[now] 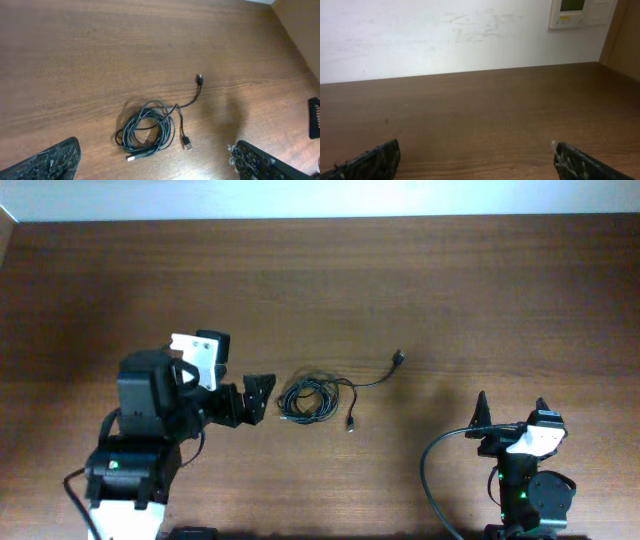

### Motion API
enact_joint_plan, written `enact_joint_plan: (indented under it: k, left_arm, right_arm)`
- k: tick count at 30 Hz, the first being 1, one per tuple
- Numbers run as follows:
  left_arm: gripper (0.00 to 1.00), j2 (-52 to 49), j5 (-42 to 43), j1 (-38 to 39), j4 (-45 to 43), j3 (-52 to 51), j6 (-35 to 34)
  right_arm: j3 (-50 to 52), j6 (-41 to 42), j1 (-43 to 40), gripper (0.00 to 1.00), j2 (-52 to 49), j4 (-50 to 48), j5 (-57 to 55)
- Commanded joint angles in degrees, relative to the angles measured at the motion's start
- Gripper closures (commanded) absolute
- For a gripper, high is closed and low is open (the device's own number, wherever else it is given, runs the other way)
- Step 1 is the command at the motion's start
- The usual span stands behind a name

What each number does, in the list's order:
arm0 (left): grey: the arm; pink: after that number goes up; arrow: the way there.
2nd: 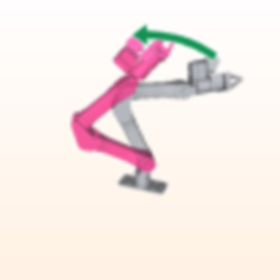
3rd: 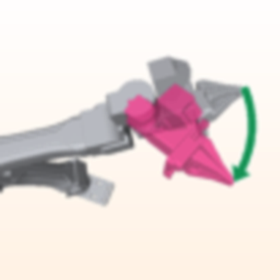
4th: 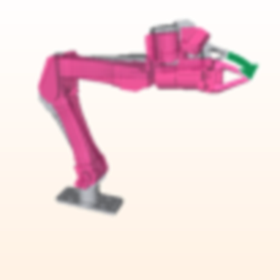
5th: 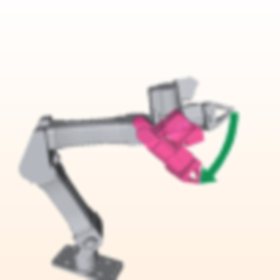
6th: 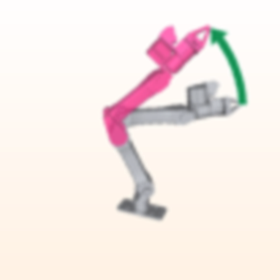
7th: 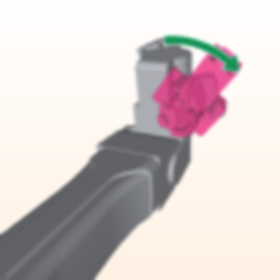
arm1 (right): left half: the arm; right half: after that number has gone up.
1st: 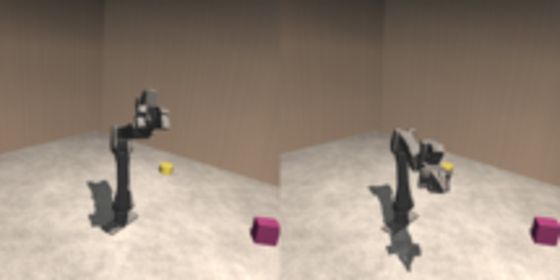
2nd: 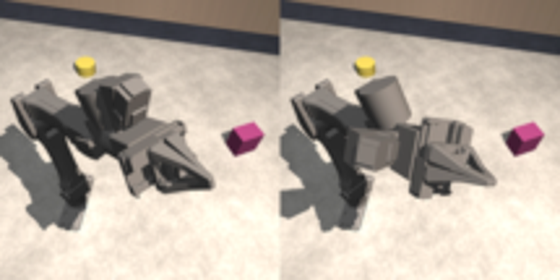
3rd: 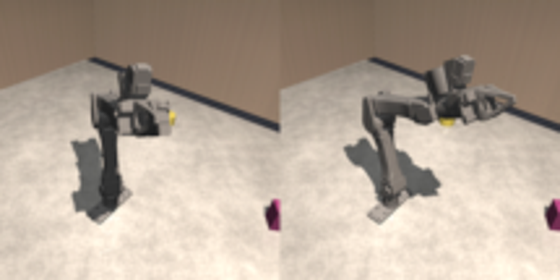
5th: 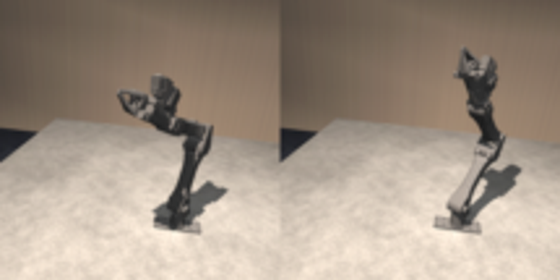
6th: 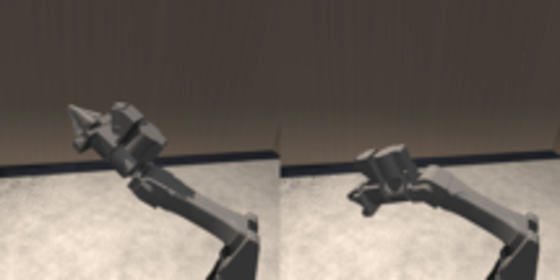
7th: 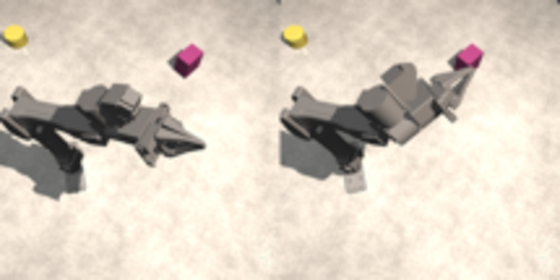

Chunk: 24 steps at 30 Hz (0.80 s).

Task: Untangle cables
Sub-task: 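Move the left gripper over the black cable bundle and lower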

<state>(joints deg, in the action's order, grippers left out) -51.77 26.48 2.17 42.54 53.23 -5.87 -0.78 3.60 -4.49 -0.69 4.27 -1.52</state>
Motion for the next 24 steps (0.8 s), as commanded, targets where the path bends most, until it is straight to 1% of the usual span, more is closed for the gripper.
enact_joint_plan:
  k: [1,4,5,7,10,16,19,20,24]
  left_arm:
    - [0.01,-3.8,-1.5,-0.1,0.0,1.1,-2.9]
    - [0.01,-9.3,-5.9,-0.1,1.9,6.4,-4.0]
    - [0.01,-11.9,-7.2,-0.1,4.3,9.4,-4.0]
    - [0.01,-14.8,-9.5,-0.1,7.6,12.4,-3.9]
    - [0.01,-17.1,-9.6,-0.1,9.5,12.8,-3.9]
    - [0.01,-17.9,-9.8,-0.1,9.4,12.6,-3.9]
    - [0.01,-20.3,-9.8,-0.1,9.4,12.5,-3.9]
    - [0.01,-22.5,-9.8,-0.1,9.5,12.5,-3.9]
    - [0.09,-30.4,-9.8,0.0,11.0,12.5,-4.0]
  right_arm:
    - [0.5,-0.2,0.3,0.02,0.3,0.2,-0.7]
    - [0.5,-0.2,0.3,0.02,0.3,0.2,-0.7]
    - [0.5,-0.2,0.3,0.02,0.3,0.2,-0.7]
    - [0.5,-0.2,0.3,0.02,0.3,0.2,-0.7]
    - [0.5,-0.2,0.3,0.02,0.3,0.2,-0.7]
    - [0.5,-0.2,0.3,0.02,0.3,0.2,-0.7]
    - [0.5,-0.2,0.3,0.02,0.3,0.2,-0.7]
    - [0.5,-0.2,0.3,0.02,0.3,0.2,-0.7]
    - [0.5,-0.2,0.3,0.02,0.3,0.2,-0.7]
